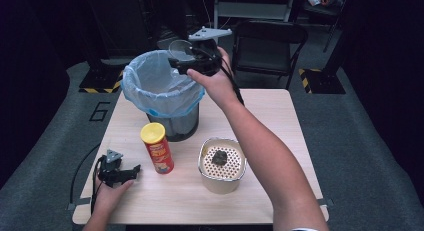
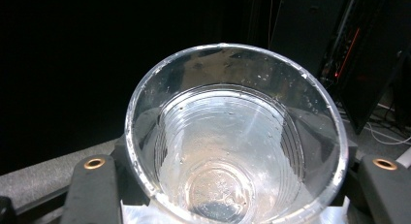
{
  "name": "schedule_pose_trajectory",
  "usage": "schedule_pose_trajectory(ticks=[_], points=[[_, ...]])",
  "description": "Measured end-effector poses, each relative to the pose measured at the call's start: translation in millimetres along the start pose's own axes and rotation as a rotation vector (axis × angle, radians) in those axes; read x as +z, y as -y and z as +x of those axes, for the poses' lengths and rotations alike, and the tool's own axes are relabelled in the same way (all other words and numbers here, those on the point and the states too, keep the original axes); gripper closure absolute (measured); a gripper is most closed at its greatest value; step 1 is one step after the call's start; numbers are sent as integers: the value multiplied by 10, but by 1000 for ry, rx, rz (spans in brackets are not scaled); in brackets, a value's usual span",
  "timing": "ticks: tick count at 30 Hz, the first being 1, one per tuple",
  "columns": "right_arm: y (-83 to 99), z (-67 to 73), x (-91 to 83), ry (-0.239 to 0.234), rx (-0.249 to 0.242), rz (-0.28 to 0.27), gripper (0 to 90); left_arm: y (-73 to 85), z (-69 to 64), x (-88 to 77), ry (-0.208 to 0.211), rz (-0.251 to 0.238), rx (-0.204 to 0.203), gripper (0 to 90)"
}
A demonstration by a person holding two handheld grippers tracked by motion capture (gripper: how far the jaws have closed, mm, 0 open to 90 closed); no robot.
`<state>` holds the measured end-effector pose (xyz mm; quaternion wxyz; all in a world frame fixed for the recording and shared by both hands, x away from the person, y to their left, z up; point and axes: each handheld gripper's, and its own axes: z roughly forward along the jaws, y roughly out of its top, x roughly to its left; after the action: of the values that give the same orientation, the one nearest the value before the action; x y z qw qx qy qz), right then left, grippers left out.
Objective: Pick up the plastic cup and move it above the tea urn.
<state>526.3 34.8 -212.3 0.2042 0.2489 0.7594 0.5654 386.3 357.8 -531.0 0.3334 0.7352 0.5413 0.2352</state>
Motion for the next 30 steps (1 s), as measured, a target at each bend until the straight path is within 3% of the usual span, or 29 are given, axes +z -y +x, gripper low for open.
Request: schedule_pose_trajectory(ticks=[6,14,17,20,23,27,30], points=[[45,40,338,23,-2,41,321,1,-3,-1,-1,1,-2,119],[116,40,523,32,15,98,309,3,-12,1,7,-3,-1,119],[147,27,562,17,42,115,277,-3,-12,-9,23,12,19,118],[190,27,620,-3,64,160,133,-2,-14,-10,25,14,16,118],[210,43,592,18,32,156,118,-5,-7,-19,27,19,30,118],[210,-4,525,-10,55,137,118,-6,-8,-22,27,22,30,119],[213,-2,492,10,41,132,119,-2,-13,-23,26,22,23,120]])
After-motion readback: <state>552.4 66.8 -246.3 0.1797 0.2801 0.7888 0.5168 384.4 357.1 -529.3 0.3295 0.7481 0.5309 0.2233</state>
